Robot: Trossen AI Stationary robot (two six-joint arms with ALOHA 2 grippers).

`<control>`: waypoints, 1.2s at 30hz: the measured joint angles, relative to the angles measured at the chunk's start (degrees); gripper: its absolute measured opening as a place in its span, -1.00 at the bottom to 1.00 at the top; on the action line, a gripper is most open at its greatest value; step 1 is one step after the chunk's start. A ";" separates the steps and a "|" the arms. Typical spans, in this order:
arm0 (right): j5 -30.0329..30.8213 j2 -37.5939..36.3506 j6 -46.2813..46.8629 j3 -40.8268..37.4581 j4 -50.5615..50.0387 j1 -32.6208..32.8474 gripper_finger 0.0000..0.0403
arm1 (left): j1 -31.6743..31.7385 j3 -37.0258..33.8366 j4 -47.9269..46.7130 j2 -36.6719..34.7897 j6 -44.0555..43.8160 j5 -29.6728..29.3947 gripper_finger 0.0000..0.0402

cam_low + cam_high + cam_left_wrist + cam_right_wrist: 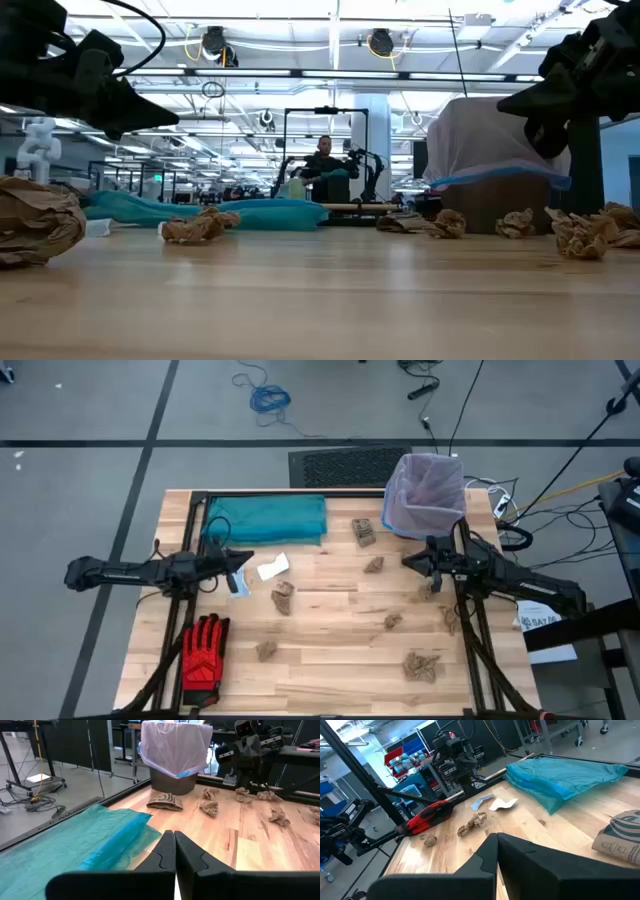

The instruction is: Place trash/remove bag and relplace

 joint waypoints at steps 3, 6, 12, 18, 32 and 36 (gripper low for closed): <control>-0.02 0.00 0.01 0.00 -0.02 0.01 -1.00 | -0.01 0.00 0.01 0.00 -0.02 0.00 -1.00; -0.02 0.00 -0.01 0.00 -0.01 0.01 -1.00 | 0.00 0.00 0.02 0.00 0.00 0.00 -1.00; -0.02 -0.01 0.01 0.00 0.00 0.01 -1.00 | -0.01 0.00 0.00 0.00 0.00 0.00 -1.00; -0.01 0.00 0.00 0.00 0.00 0.00 -1.00 | 0.00 0.00 0.02 0.00 -0.02 0.00 -1.00; 1.35 0.00 -7.76 0.00 0.00 -0.06 -1.00 | -0.02 -0.02 0.01 0.00 -0.01 0.00 -1.00; 2.95 0.01 -22.16 0.00 0.00 -0.06 -1.00 | -0.02 0.00 0.00 0.00 -0.02 0.00 -1.00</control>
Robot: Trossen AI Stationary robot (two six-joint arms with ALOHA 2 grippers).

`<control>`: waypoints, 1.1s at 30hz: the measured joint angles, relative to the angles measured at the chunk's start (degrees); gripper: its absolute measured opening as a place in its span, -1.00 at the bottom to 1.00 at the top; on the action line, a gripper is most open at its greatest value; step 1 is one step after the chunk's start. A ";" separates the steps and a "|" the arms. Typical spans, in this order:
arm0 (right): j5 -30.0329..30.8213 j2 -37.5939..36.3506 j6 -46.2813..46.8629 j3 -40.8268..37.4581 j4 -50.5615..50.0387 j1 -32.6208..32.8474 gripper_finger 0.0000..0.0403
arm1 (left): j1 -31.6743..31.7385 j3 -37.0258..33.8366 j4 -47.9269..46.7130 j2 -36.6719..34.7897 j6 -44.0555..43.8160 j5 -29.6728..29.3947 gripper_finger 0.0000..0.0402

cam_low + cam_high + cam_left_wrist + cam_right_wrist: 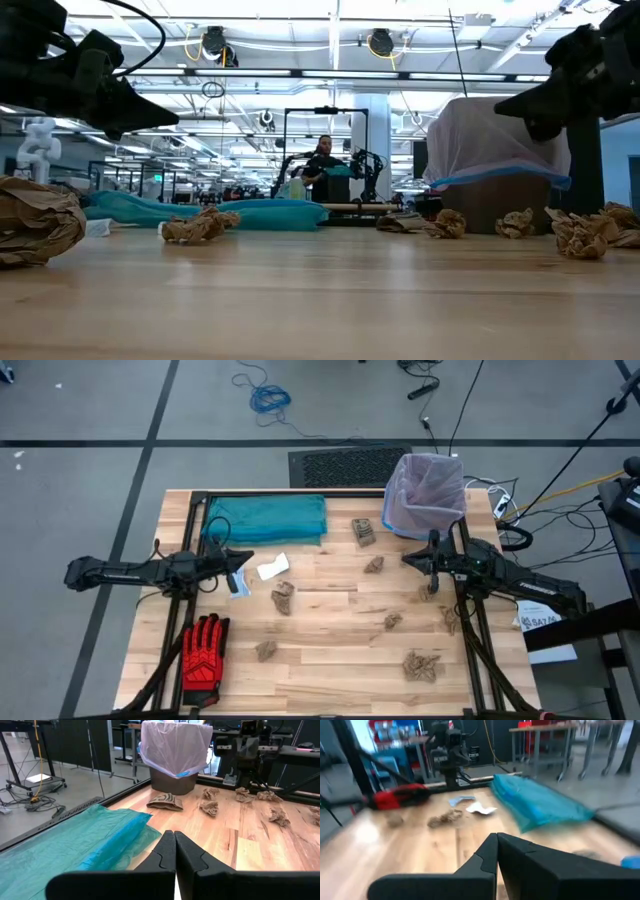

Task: Place trash/remove bag and relplace
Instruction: Put the cardboard coffee sleeve in the trash bin

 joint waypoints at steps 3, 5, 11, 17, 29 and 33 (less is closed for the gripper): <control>0.00 0.00 -2.81 -0.02 1.29 0.02 -1.00 | 0.01 -0.01 0.00 0.00 0.01 0.00 -1.00; -0.02 0.00 -0.44 -0.02 4.46 0.01 -1.00 | 0.00 0.00 0.00 0.00 0.00 0.00 -1.00; -0.02 -0.01 12.28 -0.02 16.50 0.01 -1.00 | 0.00 -0.02 0.00 0.00 0.00 0.00 -1.00; 4.99 0.03 19.79 -0.02 31.49 0.02 -1.00 | 0.00 -0.02 0.00 0.00 0.01 0.00 -1.00; -1.42 23.41 16.26 19.00 17.39 1.40 -1.00 | 0.02 -0.02 0.02 0.00 0.00 0.00 -1.00; 0.29 37.92 10.56 32.29 6.76 4.00 -1.00 | 0.01 -0.02 0.02 0.00 0.00 0.00 -1.00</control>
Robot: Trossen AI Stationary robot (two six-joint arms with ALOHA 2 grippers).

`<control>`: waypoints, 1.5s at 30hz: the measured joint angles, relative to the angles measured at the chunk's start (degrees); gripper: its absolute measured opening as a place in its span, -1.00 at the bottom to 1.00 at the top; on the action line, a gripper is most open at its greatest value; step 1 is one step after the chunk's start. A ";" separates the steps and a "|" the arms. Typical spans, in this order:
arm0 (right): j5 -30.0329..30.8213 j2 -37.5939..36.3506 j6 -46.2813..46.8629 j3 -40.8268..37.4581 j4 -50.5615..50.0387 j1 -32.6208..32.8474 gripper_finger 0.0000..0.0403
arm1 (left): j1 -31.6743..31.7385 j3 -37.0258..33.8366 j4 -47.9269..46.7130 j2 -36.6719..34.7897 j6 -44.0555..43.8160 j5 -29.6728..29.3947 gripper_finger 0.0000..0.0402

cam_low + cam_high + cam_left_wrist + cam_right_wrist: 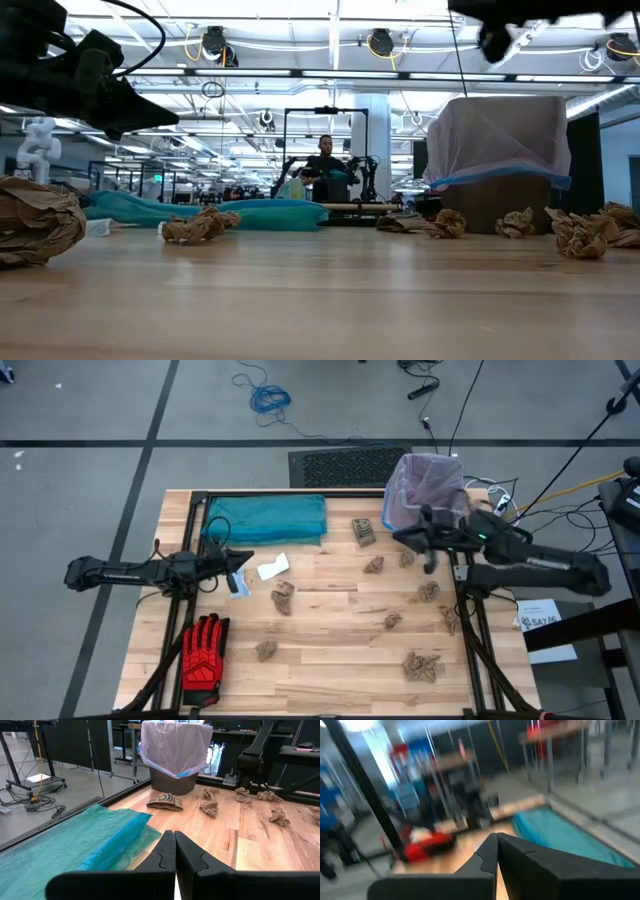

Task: Place trash/remove bag and relplace
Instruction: Put the cardboard coffee sleeve in the trash bin

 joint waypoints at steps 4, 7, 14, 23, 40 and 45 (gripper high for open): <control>4.29 15.16 -4.23 12.84 -12.67 3.06 -1.00 | 0.01 0.02 0.01 0.00 0.00 0.00 -1.00; 10.41 25.85 -3.77 22.94 -23.25 3.92 -1.00 | -0.01 0.00 0.01 0.00 0.02 0.00 -1.00; 19.31 46.79 6.63 42.51 -43.60 2.80 -0.95 | -0.01 0.02 0.01 0.00 0.00 0.00 -1.00; 21.17 63.79 14.97 51.49 -55.88 -0.74 -0.40 | 0.01 0.02 -0.01 0.00 0.02 0.00 -1.00; 29.37 77.91 22.65 51.49 -54.80 -7.92 0.22 | -0.01 0.02 0.01 0.00 0.02 0.00 -1.00; 29.18 80.33 23.17 51.49 -55.08 -8.62 0.20 | 0.00 0.02 0.04 0.00 0.02 0.00 -1.00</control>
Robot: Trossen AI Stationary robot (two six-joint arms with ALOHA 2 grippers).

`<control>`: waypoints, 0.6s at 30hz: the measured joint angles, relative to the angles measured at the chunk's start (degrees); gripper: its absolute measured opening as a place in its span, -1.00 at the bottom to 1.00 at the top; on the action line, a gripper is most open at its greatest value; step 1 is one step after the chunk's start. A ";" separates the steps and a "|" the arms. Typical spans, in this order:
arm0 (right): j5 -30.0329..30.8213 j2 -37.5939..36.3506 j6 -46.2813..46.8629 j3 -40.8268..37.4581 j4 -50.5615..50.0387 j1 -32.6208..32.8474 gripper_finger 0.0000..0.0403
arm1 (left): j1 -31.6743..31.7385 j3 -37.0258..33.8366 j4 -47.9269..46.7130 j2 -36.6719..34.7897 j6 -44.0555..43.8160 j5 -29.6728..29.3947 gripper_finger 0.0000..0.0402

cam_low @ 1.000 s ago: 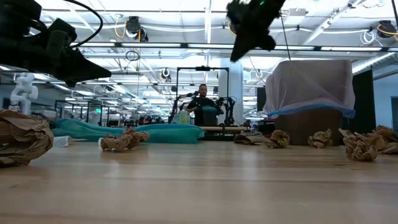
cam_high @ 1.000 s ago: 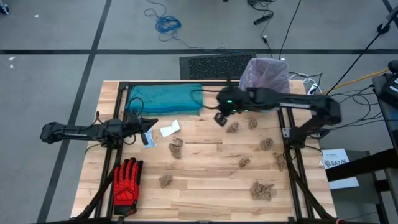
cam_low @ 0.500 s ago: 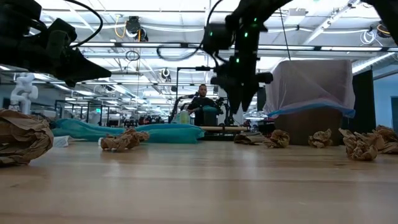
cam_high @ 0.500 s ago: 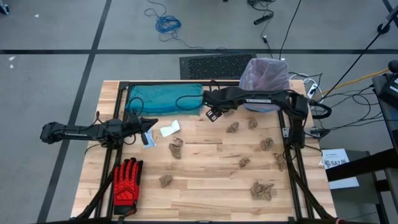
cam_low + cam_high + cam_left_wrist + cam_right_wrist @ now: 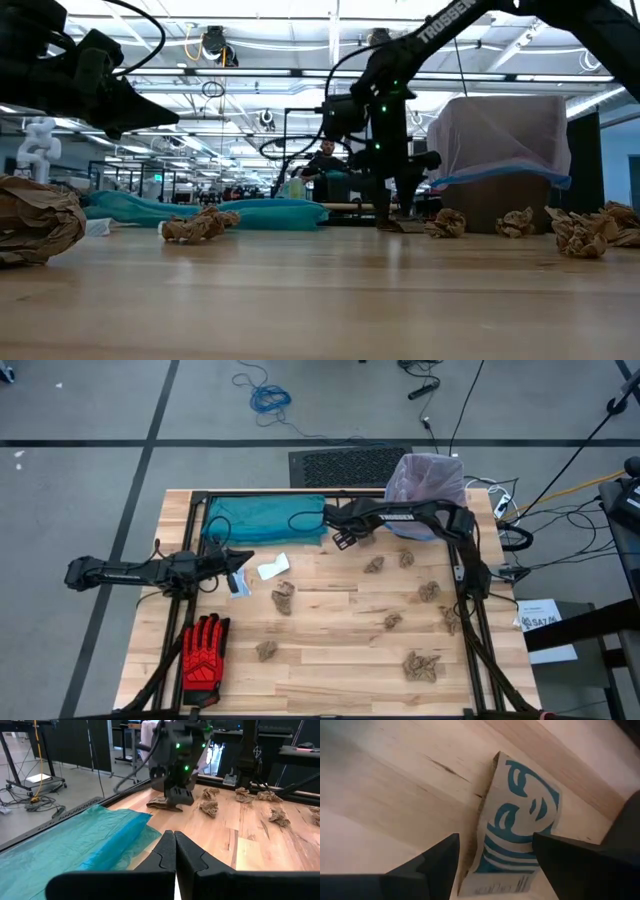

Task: Place trash/remove bag and relplace
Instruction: Put the cardboard coffee sleeve in the trash bin

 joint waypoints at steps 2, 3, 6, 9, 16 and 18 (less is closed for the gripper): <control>-0.12 0.82 0.70 0.00 0.02 -0.23 0.15 | -0.01 -0.01 0.16 0.00 0.00 0.00 -1.00; -0.13 1.30 0.78 0.00 0.10 -0.25 0.10 | -0.01 -0.02 0.22 0.00 0.00 0.00 -1.00; -0.94 1.86 0.93 0.06 0.50 -0.27 -0.15 | 0.01 0.00 0.44 0.00 -0.04 0.00 -1.00; -1.21 2.04 0.59 0.07 0.95 0.16 -0.60 | 0.01 -0.01 0.51 0.00 -0.04 0.00 -1.00; -3.69 -1.76 -0.22 -0.02 -0.07 2.30 -0.98 | 0.01 -0.02 0.62 0.00 -0.15 0.31 -1.00; -4.68 -4.07 0.23 -0.02 -0.01 3.27 -0.99 | 0.01 -0.01 0.60 0.00 -0.17 0.46 -1.00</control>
